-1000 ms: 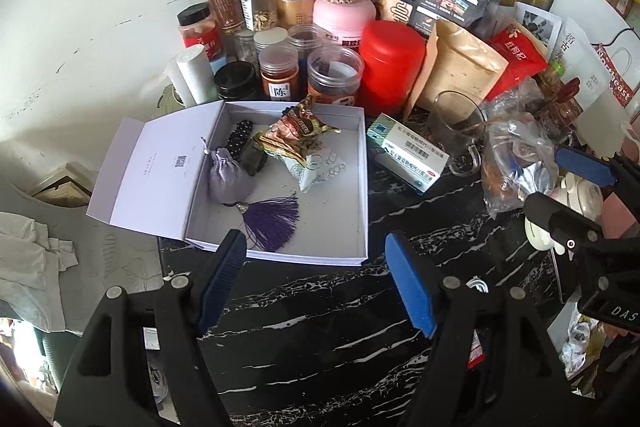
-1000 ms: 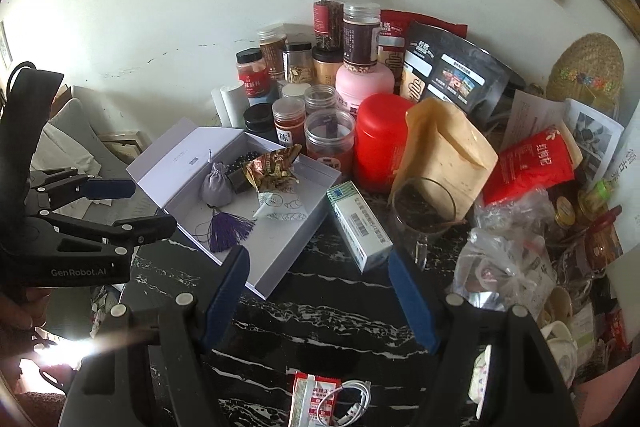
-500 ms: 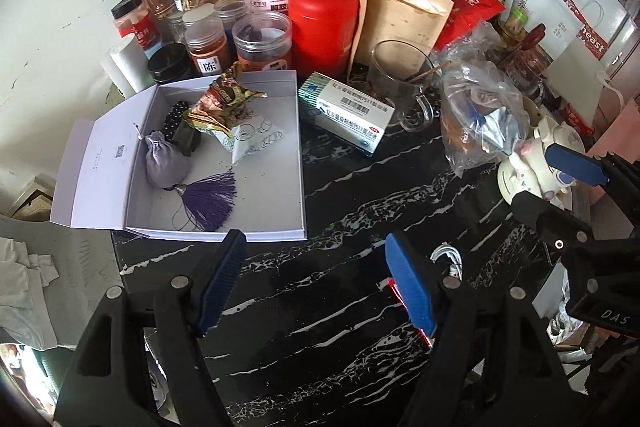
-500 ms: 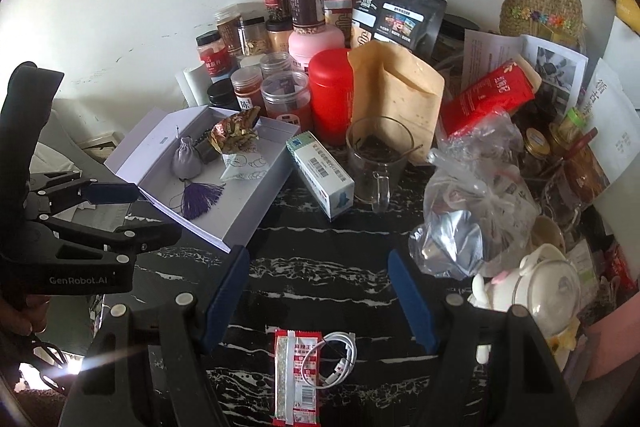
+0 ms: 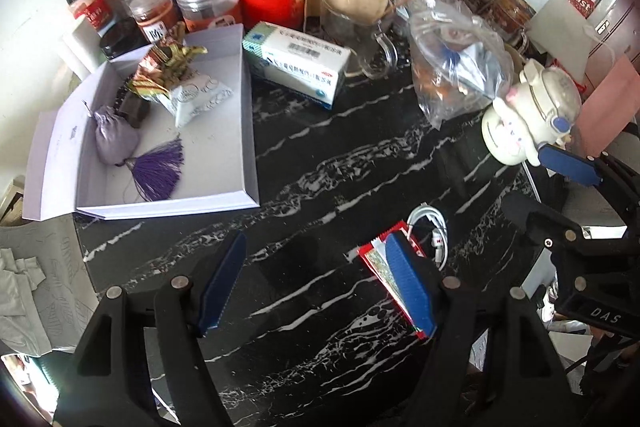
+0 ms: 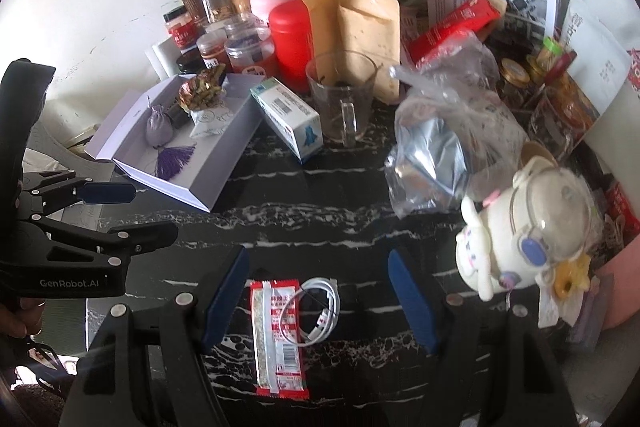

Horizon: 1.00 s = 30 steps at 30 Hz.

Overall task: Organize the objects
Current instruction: 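Grasp the red snack packet with left tool while right tool grasps the white cable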

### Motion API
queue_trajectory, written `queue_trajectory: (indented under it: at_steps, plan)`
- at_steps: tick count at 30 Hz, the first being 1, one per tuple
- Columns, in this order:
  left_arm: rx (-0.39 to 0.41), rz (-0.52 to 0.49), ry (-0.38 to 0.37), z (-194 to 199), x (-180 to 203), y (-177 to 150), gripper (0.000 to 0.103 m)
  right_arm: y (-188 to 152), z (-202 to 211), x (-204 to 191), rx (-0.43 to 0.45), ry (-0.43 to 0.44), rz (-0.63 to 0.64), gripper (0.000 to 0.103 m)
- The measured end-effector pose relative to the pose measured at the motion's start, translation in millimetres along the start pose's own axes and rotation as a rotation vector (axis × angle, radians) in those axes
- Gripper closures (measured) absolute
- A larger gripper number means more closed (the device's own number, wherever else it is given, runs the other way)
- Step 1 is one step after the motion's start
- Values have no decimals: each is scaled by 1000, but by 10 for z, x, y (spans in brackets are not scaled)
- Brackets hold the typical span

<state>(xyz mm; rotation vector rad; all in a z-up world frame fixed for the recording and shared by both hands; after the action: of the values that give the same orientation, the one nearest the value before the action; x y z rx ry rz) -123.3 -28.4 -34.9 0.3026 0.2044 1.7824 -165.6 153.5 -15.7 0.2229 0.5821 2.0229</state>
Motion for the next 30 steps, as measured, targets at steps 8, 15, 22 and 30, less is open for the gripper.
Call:
queue_trajectory:
  at_steps: [8, 15, 22, 30]
  plan:
    - [-63, 21, -19, -316, 124, -278, 32, -288, -206, 108, -61, 9, -23, 30]
    - [-111, 48, -28, -584, 185, -501, 32, -503, -386, 154, -109, 25, -25, 30]
    - [-159, 70, -33, -802, 230, -655, 32, -690, -602, 168, -159, 60, -24, 31]
    - [-199, 96, -34, -1004, 275, -805, 32, -755, -869, 198, -194, 85, -25, 31]
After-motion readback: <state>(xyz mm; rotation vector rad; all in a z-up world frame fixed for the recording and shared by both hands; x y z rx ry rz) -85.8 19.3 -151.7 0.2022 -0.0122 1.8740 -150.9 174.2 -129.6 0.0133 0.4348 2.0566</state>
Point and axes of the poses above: each gripper's, at about its wrist camera, not at the fingertips, and z roughly against the way its jaws point, x to its right, y to its top, the point moved 1 cm from there along -z, roughly the way its jaws point, and after that the axes turned 1 degree about z, right-handed, at the moved point
